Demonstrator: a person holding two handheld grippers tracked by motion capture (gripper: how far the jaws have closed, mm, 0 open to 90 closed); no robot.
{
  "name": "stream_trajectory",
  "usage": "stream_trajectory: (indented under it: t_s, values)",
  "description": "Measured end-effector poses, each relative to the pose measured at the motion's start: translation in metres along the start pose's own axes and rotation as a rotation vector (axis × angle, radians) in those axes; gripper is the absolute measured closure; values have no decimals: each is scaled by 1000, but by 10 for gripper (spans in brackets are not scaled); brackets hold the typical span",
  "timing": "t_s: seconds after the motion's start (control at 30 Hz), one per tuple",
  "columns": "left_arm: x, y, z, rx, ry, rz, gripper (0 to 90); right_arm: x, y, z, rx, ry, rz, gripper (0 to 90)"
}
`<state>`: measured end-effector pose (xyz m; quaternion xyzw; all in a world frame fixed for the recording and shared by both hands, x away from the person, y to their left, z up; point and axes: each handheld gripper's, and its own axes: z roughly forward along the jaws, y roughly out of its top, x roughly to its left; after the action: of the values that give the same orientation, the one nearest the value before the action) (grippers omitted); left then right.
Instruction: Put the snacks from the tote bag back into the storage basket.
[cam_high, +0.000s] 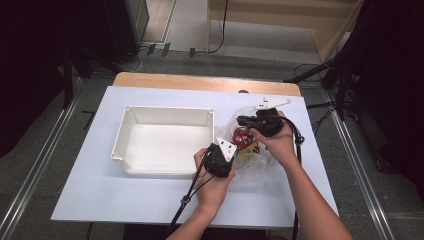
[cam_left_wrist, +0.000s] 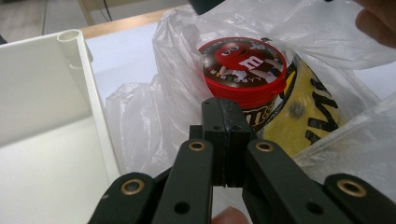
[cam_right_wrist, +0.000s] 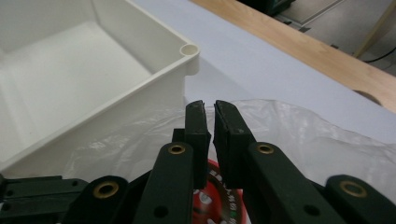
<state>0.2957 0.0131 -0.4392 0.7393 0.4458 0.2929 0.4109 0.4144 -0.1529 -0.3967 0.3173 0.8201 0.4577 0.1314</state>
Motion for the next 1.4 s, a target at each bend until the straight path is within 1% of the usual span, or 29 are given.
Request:
stream_trajectory:
  t_s: [0.03, 0.1, 0.13, 0.17, 0.2, 0.23, 0.27, 0.3, 0.4, 0.43, 0.47, 0.5, 0.57, 0.6, 0.63, 0.67, 0.7, 0.73, 0.87, 0.9, 1.0, 1.03, 1.07, 1.1, 1.2, 1.23, 1.27, 1.3, 1.4]
  values:
    - [-1, -1, -1, -3, 7, 12, 900, -1, -1, -2, -8, -11, -3, 851]
    - [-4, -6, -2, -12, 15, 5, 900, -4, -4, -6, -20, -35, 4, 851]
    - [-4, -6, -2, -12, 15, 5, 900, -4, -4, -6, -20, -35, 4, 851]
    - [-5, -9, -4, -17, 12, -3, 900, -6, -5, -7, -22, -42, 8, 851]
    - [-5, -11, -4, -17, 2, -29, 900, -7, -8, -7, -20, -42, 18, 850]
    - [-6, -15, -6, -30, 2, -51, 900, -7, -8, -6, -16, -39, 16, 850]
    - [-6, -17, -7, -36, 3, -54, 900, -6, -9, -5, -11, -37, 15, 850]
    - [-7, -19, -8, -40, 6, -56, 900, -6, -9, -3, -6, -43, 6, 850]
    - [-7, -25, -8, -43, 12, -52, 900, -7, -12, 3, 4, -84, 8, 829]
    - [-8, -26, -7, -38, 12, -50, 900, -10, -14, 6, 7, -108, 22, 823]
    - [-8, -28, -6, -43, 19, -49, 900, -11, -15, 7, 9, -112, 35, 815]
    - [-8, -30, -6, -33, 18, -49, 900, -14, -18, 10, 16, -120, 45, 804]
    - [-9, -33, -5, -28, 17, -49, 900, -18, -23, 15, 45, -140, 58, 807]
    - [-9, -33, -5, -28, 17, -49, 900, -18, -23, 15, 45, -140, 58, 807]
    - [-10, -36, -4, -15, 5, -46, 900, -23, -28, 20, 64, -158, 74, 816]
    - [-10, -36, -4, -15, 5, -46, 900, -27, -30, 21, 66, -157, 91, 820]
    - [-11, -37, -2, 0, -4, -48, 900, -30, -32, 23, 67, -153, 117, 828]
    - [-11, -38, -2, 5, -5, -45, 900, -32, -33, 24, 67, -153, 127, 829]
    - [-13, -39, -2, 15, -3, -35, 900, -33, -36, 31, 90, -149, 135, 836]
    - [-12, -39, -1, 31, -7, -32, 900, -32, -39, 36, 103, -146, 131, 858]
    - [-13, -40, -1, 48, -11, -41, 900, -35, -43, 36, 76, -135, 179, 858]
    - [-13, -41, -2, 52, -8, -35, 900, -36, -44, 35, 72, -133, 195, 860]
    - [-13, -41, -2, 52, -8, -35, 900, -36, -44, 35, 72, -133, 195, 860]
    - [-14, -41, -2, 61, -13, -32, 900, -40, -48, 35, 90, -160, 211, 869]
    - [-13, -41, -1, 76, -20, -33, 900, -43, -51, 36, 101, -165, 217, 873]
    - [-13, -42, -1, 80, -26, -37, 900, -44, -54, 36, 110, -174, 220, 877]
    - [-13, -42, -2, 83, -32, -36, 900, -47, -59, 37, 122, -185, 236, 881]
    - [-13, -42, -3, 83, -36, -36, 899, -47, -61, 37, 129, -191, 235, 883]
    - [-12, -44, -5, 87, -44, -50, 883, -50, -68, 39, 144, -194, 246, 888]
